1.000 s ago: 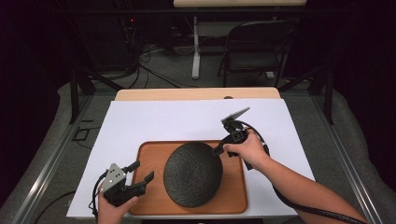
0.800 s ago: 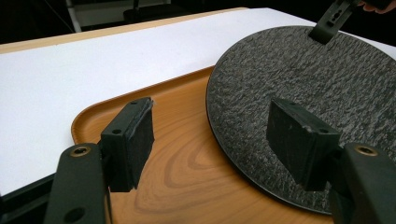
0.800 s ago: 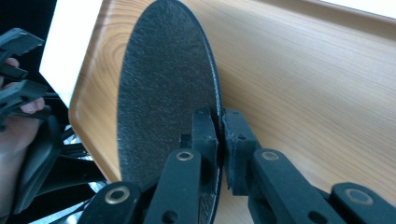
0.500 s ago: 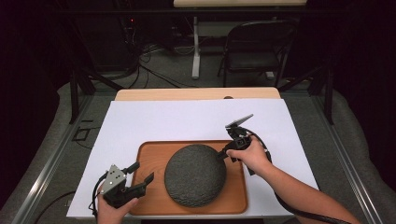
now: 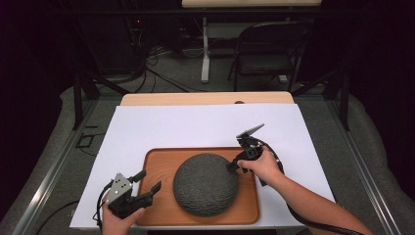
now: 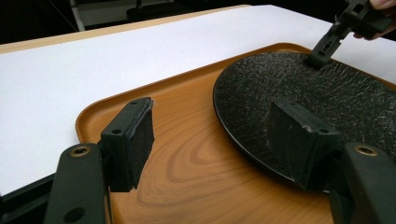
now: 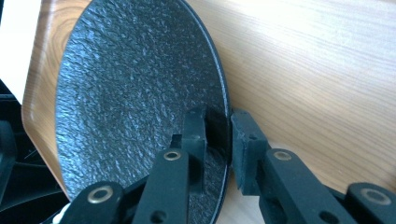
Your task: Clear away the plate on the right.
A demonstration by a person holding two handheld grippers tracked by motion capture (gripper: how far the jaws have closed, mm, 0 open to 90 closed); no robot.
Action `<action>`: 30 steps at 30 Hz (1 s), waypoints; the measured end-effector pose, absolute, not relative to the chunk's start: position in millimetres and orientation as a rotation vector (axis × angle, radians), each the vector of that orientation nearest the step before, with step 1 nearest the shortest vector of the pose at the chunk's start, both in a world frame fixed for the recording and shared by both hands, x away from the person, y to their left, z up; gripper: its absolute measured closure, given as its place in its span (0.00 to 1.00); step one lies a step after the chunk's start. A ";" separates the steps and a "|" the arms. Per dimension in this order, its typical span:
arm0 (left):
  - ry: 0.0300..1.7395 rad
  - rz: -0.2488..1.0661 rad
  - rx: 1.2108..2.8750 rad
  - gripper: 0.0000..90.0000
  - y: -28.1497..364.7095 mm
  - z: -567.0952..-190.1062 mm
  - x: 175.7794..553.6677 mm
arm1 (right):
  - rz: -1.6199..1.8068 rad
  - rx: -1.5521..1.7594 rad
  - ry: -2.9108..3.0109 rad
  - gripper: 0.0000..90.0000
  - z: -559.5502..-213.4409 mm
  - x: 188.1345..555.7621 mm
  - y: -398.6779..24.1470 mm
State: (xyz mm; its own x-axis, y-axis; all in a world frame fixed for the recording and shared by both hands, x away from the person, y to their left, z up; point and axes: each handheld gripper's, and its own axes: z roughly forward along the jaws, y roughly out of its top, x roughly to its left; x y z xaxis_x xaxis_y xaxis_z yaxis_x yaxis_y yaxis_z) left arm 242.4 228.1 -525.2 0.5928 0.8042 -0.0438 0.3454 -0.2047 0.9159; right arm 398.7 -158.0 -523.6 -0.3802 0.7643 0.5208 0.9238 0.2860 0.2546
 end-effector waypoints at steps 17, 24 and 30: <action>0.936 0.548 1.793 0.36 227.2 -525.2 243.6 | -0.791 -1.527 -2.378 0.75 -521.4 392.6 -158.4; 0.937 0.552 1.796 0.36 227.2 -525.3 243.2 | -0.898 -1.550 -2.393 0.65 -508.3 385.2 -174.7; 0.937 0.554 1.799 0.36 226.9 -525.4 243.3 | -1.069 -1.553 -2.468 0.52 -495.5 369.3 -196.3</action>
